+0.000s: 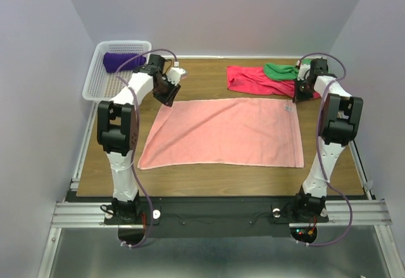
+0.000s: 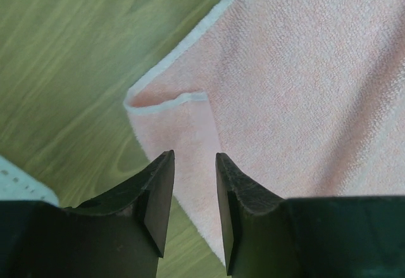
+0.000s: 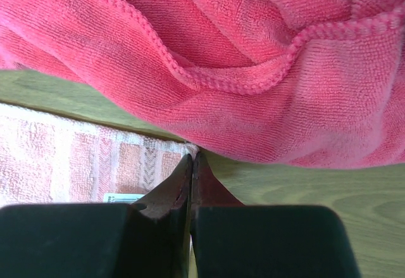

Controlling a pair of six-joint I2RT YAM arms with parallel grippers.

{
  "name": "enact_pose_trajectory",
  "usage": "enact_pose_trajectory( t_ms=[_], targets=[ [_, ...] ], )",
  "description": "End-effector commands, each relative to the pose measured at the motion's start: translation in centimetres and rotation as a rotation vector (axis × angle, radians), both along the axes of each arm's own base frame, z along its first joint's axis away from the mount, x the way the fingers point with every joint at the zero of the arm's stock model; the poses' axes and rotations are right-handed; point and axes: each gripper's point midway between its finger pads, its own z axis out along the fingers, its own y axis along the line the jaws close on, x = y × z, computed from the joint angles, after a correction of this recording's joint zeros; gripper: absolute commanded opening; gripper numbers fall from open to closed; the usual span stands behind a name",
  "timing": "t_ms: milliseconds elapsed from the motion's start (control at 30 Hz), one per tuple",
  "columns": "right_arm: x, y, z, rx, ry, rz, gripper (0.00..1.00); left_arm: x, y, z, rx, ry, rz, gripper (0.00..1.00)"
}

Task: Roll the towels
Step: Flatten the towel

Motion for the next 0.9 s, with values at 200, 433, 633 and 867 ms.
enact_pose_trajectory(
  t_ms=[200, 433, 633, 867],
  targets=[
    [0.8, -0.8, 2.9, -0.033, -0.080, 0.013, 0.01, 1.0, -2.4, -2.0, 0.070, 0.012, -0.021, 0.42],
    [0.8, -0.7, 2.8, -0.025, -0.080, 0.021, 0.01, 2.0, -2.6, -2.4, 0.085, 0.000, 0.003, 0.41],
    [0.7, -0.7, 2.5, -0.030, -0.074, 0.024, 0.01, 2.7, -2.7, -2.5, 0.084, 0.000, 0.023, 0.41],
    [0.7, -0.9, 2.4, -0.039, -0.072, 0.027, 0.01, 2.2, -3.2, -2.7, 0.057, 0.026, 0.021, 0.40]
  ],
)
